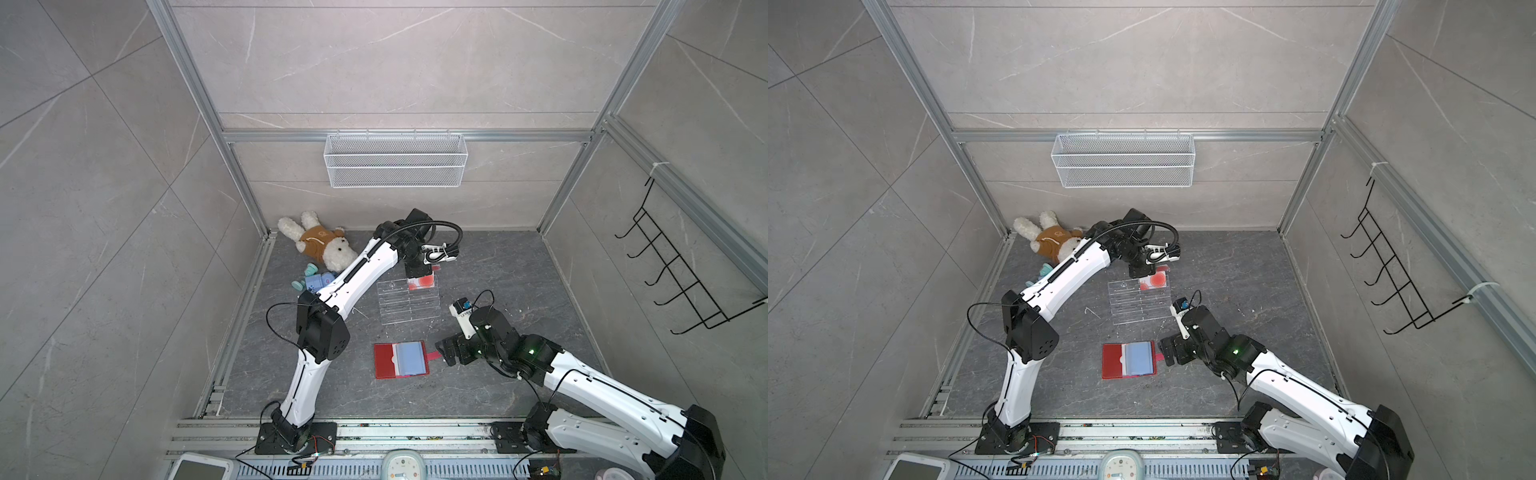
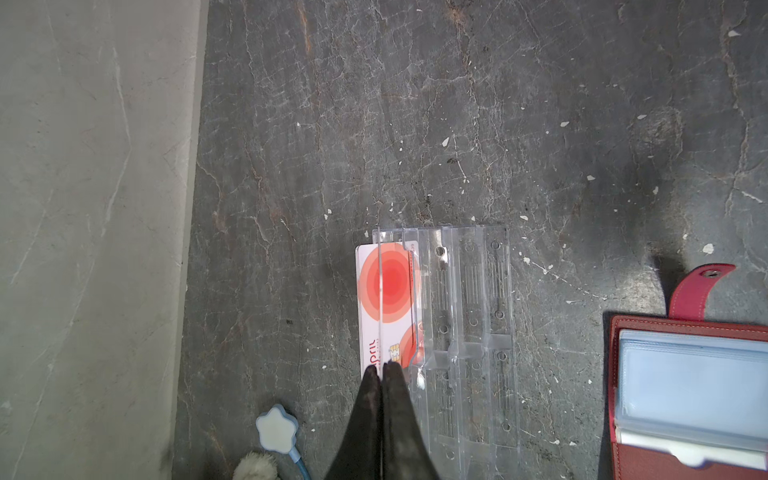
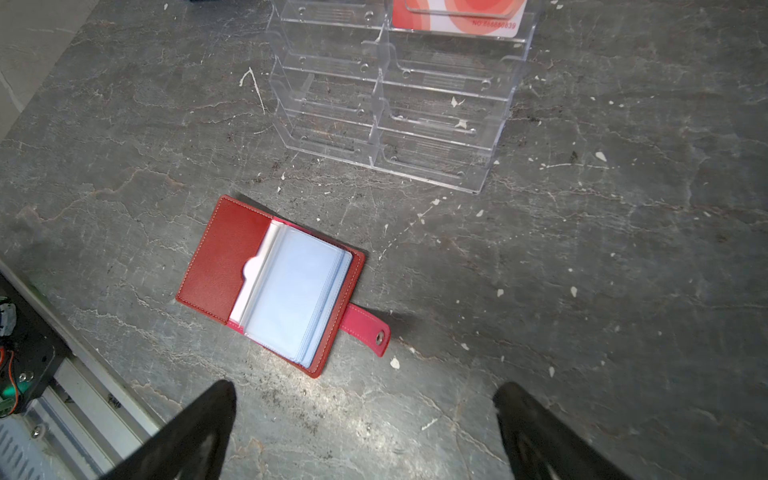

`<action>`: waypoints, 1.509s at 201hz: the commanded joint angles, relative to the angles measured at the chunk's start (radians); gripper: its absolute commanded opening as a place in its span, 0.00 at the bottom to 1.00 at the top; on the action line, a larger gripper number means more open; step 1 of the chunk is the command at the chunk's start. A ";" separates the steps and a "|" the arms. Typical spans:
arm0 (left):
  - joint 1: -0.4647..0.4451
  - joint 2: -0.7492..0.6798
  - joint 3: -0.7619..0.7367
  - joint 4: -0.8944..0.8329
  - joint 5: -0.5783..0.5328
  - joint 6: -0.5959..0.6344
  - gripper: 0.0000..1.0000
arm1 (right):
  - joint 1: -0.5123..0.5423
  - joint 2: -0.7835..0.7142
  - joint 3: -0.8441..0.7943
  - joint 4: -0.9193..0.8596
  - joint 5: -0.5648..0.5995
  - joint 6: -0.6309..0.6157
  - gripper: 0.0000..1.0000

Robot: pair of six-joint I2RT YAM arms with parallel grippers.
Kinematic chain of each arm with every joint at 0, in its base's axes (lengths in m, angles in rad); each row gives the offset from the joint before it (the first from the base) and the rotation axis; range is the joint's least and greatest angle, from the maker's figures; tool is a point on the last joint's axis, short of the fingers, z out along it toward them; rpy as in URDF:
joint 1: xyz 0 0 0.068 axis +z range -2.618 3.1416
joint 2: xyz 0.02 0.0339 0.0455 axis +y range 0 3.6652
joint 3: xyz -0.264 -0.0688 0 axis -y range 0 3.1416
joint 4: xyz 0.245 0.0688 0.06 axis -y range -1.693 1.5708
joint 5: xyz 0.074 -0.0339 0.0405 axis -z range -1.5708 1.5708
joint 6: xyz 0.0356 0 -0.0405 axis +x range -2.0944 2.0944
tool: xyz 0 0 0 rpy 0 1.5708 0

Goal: Take the credit cards out of the card holder

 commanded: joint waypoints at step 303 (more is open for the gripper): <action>0.023 0.088 0.056 -0.023 -0.024 0.034 0.00 | -0.004 0.019 0.042 -0.048 0.006 0.005 1.00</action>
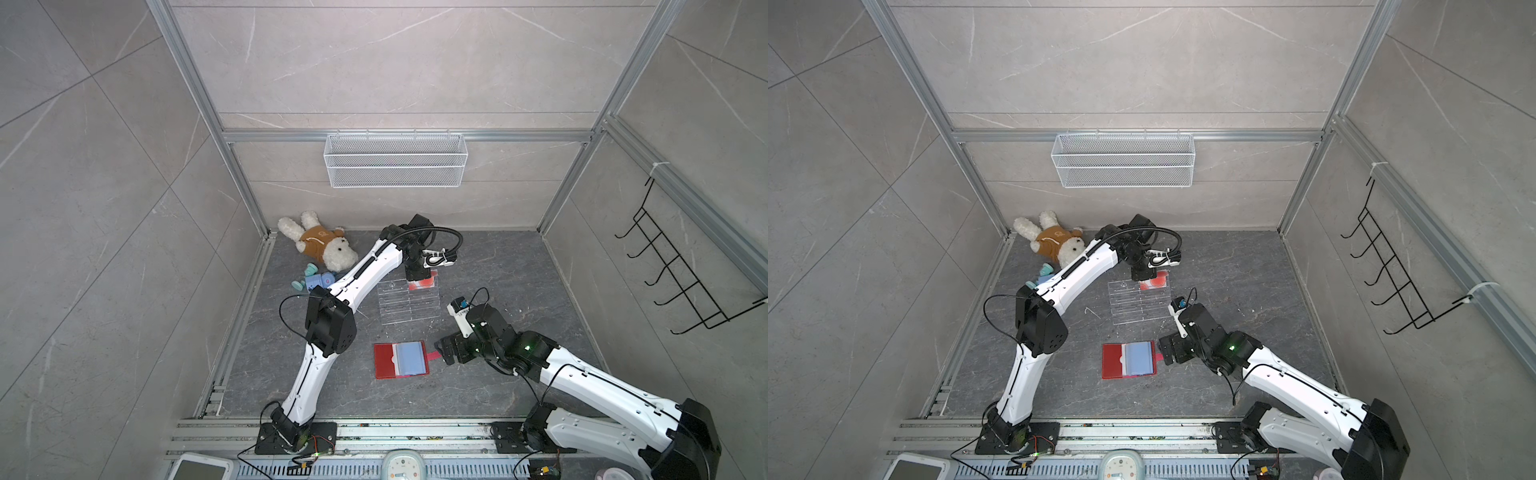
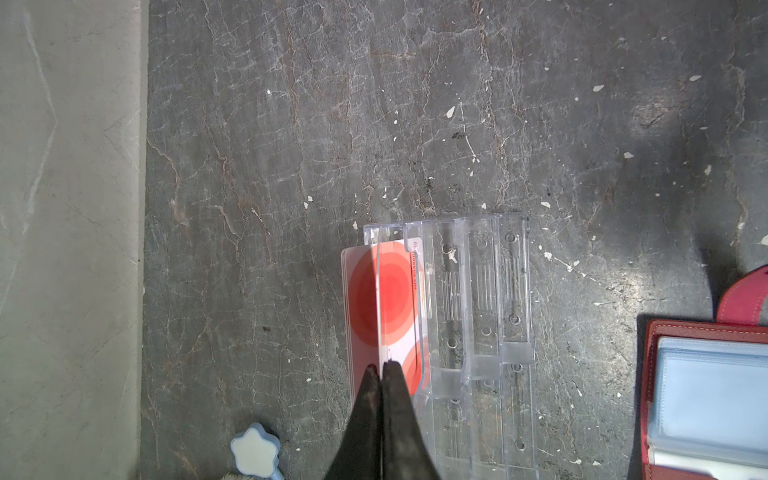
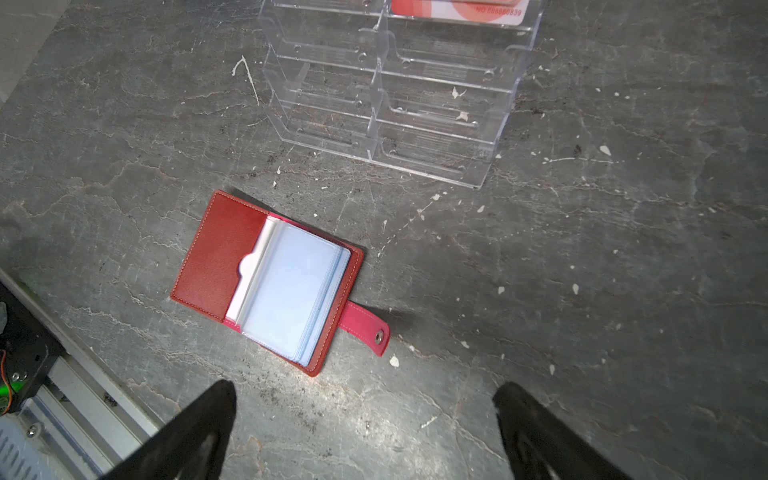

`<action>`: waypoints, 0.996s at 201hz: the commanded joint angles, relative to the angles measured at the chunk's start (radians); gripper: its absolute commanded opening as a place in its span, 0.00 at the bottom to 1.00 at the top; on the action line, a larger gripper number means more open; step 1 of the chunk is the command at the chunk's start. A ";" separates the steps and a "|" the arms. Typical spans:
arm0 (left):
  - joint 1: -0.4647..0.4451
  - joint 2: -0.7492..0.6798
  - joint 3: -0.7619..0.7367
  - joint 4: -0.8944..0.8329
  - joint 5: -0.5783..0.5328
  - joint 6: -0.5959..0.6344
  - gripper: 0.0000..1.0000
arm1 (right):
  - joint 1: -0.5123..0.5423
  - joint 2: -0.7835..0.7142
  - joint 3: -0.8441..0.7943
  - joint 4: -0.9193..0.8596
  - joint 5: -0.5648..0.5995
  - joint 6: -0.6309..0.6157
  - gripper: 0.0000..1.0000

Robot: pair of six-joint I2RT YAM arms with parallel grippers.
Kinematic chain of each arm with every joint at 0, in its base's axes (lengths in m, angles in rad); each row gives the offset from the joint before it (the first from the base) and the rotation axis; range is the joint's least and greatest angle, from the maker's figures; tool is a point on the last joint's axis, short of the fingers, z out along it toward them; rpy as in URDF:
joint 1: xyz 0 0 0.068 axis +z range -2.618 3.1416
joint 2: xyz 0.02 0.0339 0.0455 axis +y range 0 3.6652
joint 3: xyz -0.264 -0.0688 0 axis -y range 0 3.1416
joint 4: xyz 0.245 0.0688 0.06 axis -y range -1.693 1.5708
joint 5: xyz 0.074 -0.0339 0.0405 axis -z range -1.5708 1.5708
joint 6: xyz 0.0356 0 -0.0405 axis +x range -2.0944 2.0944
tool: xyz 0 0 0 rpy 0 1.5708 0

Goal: Take the credit cards out of the card holder

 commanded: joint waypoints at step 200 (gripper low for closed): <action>0.006 -0.005 -0.012 -0.065 0.001 0.022 0.00 | -0.004 -0.022 0.013 -0.041 0.013 0.005 1.00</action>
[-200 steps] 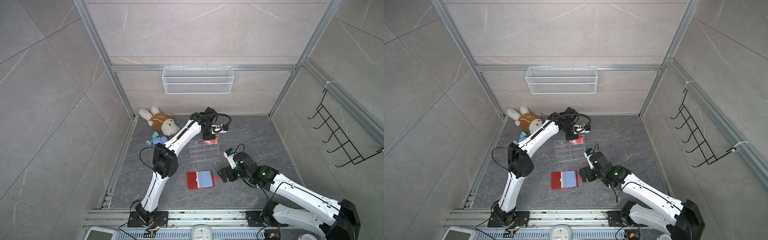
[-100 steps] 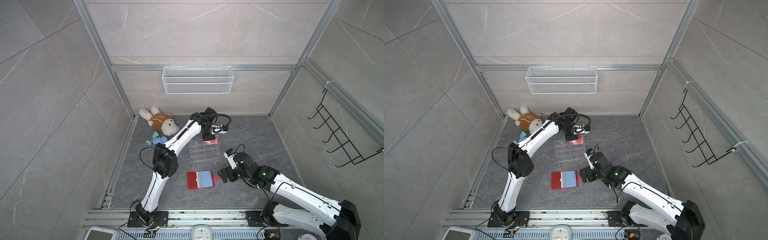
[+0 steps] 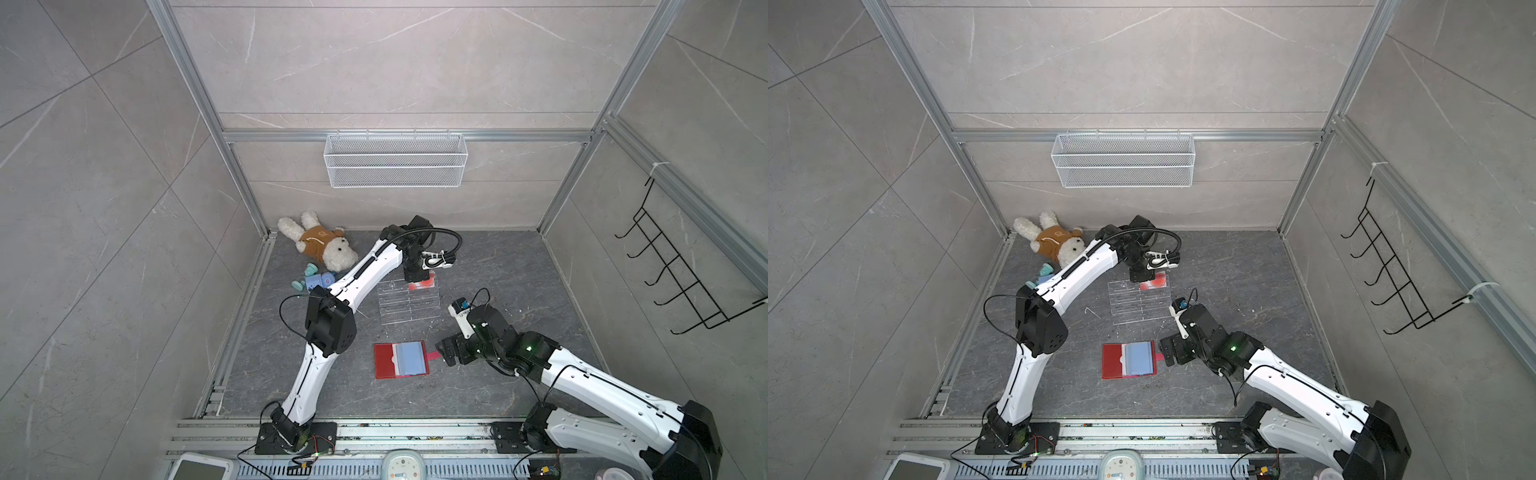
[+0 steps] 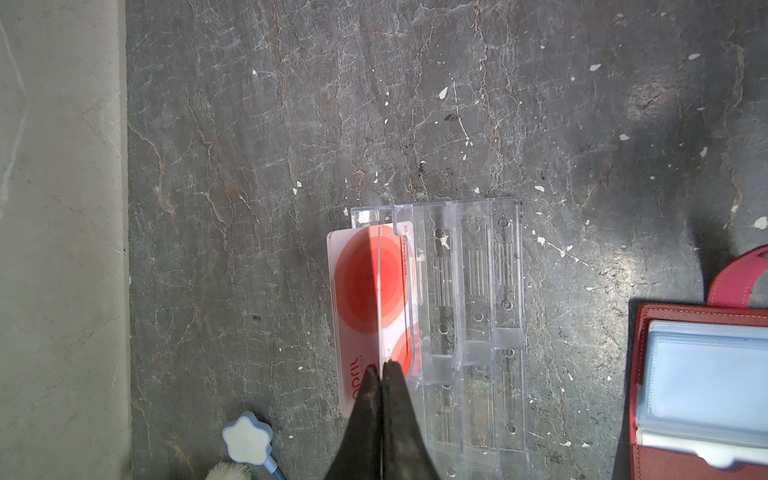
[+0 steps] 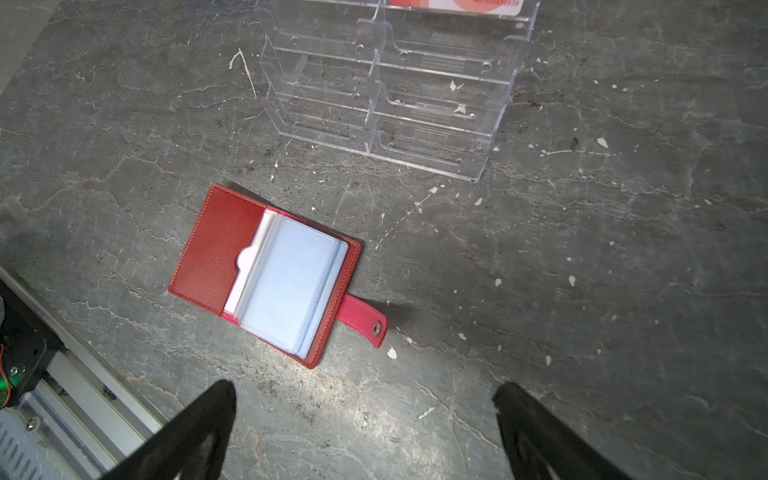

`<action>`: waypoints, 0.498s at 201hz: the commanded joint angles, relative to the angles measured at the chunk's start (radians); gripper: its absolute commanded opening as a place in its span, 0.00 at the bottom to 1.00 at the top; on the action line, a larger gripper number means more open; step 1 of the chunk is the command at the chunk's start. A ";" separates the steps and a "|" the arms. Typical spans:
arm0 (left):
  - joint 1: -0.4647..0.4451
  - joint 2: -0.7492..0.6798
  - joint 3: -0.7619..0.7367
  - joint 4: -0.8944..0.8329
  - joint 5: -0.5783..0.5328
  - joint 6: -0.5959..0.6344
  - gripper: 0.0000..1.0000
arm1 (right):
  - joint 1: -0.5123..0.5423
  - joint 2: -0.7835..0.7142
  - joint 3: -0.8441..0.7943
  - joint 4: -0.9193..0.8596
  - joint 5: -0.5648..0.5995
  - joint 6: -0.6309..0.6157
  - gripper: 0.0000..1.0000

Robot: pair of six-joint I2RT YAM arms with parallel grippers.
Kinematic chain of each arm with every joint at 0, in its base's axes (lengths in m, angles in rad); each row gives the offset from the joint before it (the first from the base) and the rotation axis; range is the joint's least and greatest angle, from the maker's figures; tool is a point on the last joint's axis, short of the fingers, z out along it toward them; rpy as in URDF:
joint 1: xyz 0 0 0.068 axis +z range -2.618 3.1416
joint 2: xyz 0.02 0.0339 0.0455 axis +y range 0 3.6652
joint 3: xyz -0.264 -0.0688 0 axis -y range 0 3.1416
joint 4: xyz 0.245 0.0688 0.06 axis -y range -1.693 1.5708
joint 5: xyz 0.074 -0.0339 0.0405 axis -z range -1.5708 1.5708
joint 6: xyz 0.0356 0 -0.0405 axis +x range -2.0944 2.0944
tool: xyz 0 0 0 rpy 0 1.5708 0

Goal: Take the credit cards out of the card holder

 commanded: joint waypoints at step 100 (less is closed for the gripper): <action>0.006 0.022 -0.017 -0.022 0.014 0.017 0.00 | -0.003 -0.004 0.018 -0.021 0.014 0.002 1.00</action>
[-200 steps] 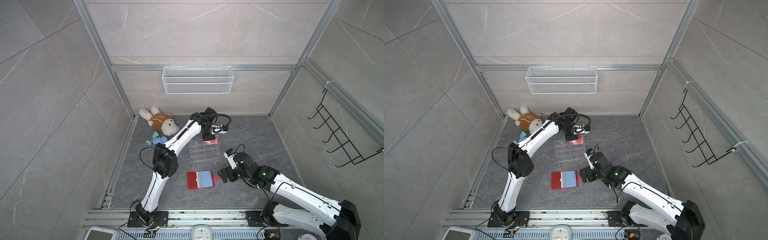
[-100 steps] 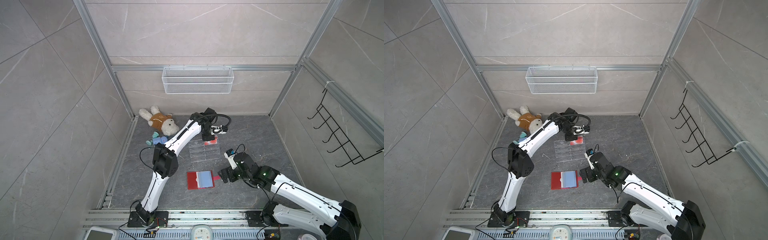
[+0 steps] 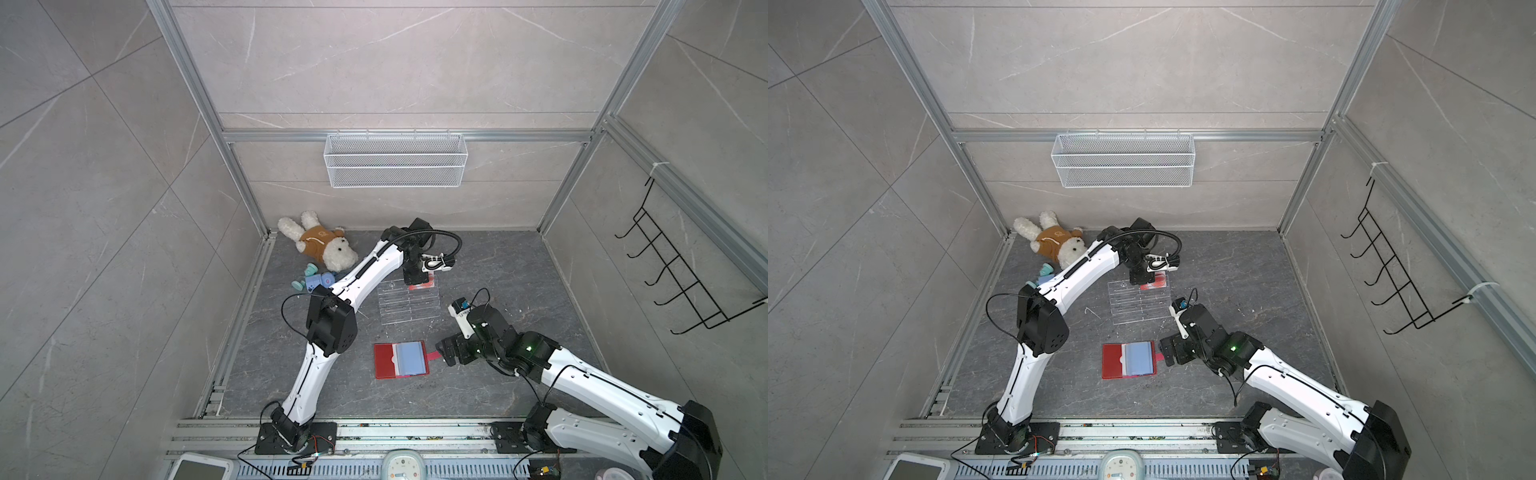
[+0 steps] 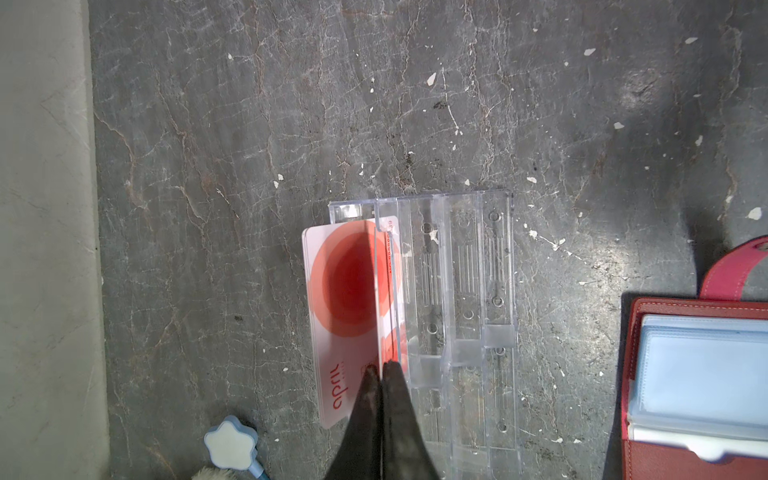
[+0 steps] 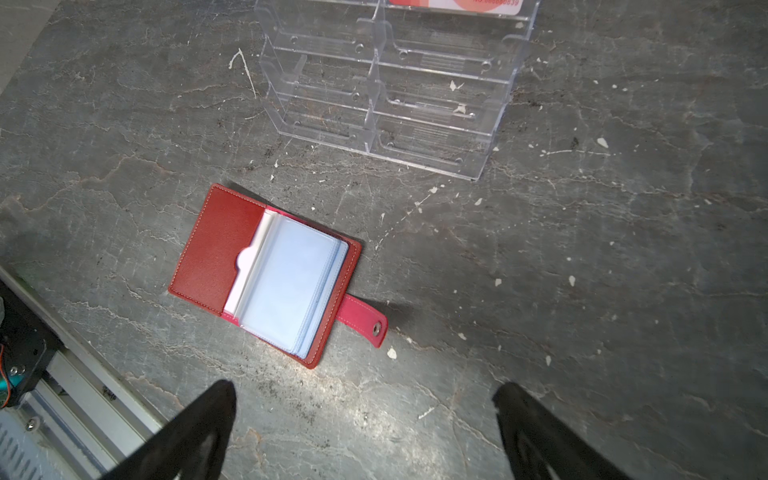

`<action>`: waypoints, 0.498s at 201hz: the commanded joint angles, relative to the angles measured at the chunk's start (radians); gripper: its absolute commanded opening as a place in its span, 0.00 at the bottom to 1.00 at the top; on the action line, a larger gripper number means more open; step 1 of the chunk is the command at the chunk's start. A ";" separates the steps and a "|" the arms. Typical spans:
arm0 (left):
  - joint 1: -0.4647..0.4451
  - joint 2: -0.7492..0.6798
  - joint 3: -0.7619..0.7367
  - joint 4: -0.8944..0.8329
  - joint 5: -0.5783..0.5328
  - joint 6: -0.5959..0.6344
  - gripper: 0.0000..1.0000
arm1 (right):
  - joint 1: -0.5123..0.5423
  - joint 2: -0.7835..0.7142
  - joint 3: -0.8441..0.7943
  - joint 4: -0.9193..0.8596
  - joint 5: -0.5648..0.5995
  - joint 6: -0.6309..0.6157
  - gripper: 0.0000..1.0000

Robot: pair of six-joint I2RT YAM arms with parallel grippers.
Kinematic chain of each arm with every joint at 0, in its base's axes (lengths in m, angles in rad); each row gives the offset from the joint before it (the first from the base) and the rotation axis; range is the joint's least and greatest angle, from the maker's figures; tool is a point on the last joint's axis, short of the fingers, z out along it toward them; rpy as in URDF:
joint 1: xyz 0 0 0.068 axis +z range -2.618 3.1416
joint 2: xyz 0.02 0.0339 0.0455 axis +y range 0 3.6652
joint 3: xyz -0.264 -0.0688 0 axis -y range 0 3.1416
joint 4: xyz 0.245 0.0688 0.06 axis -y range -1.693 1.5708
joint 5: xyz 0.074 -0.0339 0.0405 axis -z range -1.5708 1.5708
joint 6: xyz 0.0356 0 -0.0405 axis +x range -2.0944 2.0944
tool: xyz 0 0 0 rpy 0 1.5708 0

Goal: Take the credit cards out of the card holder

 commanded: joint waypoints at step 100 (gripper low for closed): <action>0.001 0.005 0.017 -0.008 0.006 -0.004 0.00 | -0.003 -0.006 0.013 -0.021 0.018 -0.001 1.00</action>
